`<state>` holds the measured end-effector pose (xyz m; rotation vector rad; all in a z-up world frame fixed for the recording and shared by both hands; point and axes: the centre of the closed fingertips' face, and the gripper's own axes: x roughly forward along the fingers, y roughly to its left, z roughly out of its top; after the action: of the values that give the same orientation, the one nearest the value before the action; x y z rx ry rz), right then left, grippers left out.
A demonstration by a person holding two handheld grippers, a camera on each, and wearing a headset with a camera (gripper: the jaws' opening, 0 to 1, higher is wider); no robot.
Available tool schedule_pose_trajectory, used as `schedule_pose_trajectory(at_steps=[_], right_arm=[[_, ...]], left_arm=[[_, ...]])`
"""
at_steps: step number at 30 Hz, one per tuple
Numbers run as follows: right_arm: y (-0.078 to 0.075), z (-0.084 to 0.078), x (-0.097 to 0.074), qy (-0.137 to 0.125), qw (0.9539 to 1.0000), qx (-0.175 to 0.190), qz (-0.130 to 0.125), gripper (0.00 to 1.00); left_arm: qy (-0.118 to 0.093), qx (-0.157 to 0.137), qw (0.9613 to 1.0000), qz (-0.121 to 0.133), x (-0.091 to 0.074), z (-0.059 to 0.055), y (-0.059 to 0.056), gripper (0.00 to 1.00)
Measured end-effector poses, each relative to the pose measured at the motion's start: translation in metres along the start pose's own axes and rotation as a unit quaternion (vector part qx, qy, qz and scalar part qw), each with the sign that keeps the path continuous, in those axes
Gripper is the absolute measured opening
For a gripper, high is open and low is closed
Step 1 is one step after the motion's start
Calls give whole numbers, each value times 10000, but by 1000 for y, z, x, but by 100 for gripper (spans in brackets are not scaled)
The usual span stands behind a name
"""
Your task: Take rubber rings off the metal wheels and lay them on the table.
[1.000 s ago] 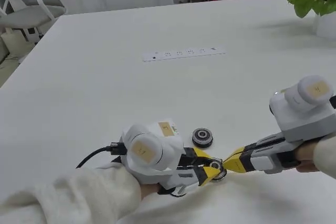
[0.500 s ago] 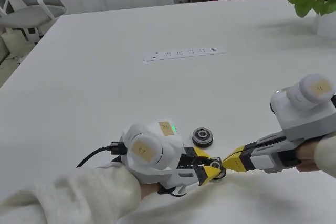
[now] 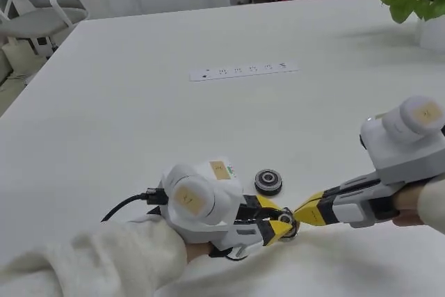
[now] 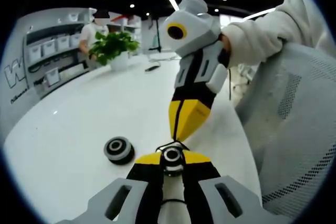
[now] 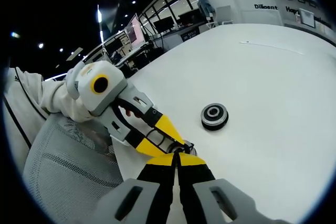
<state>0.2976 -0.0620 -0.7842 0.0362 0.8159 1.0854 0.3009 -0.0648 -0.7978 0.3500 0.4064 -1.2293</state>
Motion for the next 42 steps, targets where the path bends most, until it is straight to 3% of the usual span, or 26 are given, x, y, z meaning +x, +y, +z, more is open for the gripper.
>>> schedule_pose_trajectory(at_steps=[21,27,34,42], right_arm=[[8,9,-2,-208,9996,81,160,0],[4,9,-4,-246,9995,163,103,0],[0,5,-4,-239,9990,364,81,0],[-1,5,-4,-232,9990,371,42,0]], left_arm=[[-17,-29,10000,20,0,0,1,13],[-28,-122,9999,100,0,0,1,13],[101,157,9997,154,0,0,0,14],[212,82,9997,68,-9,6,0,18]])
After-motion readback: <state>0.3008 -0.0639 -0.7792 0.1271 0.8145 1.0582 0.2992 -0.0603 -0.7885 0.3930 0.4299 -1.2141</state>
